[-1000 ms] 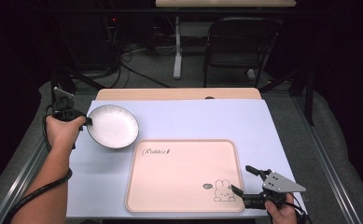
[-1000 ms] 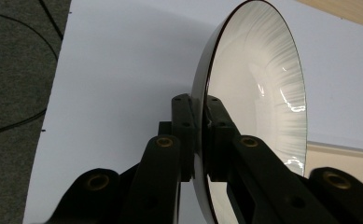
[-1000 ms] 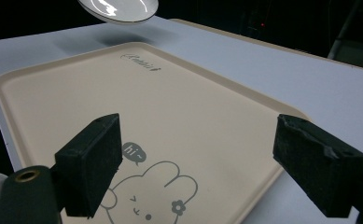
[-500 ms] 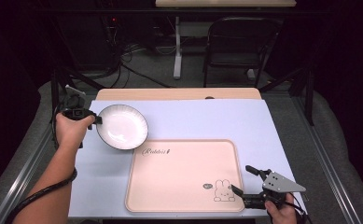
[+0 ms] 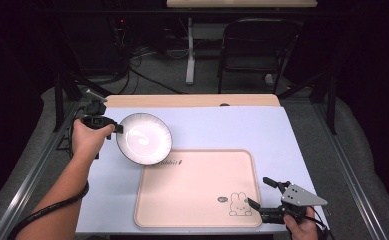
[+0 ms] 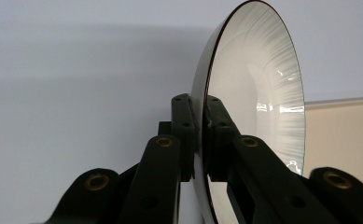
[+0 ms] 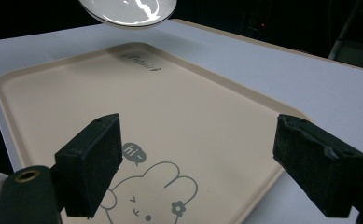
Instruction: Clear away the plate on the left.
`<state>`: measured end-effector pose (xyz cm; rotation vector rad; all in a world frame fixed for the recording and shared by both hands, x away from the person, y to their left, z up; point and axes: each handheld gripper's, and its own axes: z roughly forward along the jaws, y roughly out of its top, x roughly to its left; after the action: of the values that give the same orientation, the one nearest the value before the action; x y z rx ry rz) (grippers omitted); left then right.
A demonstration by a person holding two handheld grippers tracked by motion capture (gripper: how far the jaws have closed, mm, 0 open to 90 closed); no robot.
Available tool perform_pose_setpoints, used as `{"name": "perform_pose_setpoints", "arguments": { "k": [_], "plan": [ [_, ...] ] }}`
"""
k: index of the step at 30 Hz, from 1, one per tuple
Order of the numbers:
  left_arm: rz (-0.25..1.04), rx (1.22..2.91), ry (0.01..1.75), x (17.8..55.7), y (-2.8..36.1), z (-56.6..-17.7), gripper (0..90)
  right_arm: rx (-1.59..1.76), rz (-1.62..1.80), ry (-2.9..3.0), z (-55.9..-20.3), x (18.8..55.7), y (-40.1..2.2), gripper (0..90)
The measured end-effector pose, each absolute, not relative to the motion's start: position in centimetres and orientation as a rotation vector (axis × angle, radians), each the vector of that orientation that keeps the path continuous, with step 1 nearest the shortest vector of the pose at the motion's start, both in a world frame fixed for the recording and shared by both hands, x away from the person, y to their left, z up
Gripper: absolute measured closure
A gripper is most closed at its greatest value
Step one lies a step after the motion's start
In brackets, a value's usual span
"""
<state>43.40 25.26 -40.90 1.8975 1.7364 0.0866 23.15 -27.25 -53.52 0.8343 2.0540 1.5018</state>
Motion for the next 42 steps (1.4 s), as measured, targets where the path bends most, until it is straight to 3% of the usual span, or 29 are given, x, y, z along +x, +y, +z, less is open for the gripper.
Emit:
{"name": "perform_pose_setpoints", "arguments": {
  "k": [42],
  "plan": [
    [-0.044,2.17,1.375,39.8,15.2,-40.8,84.4,0.834,1.503,2.057,-53.5,23.2,-27.2,14.8]
  ]
}}
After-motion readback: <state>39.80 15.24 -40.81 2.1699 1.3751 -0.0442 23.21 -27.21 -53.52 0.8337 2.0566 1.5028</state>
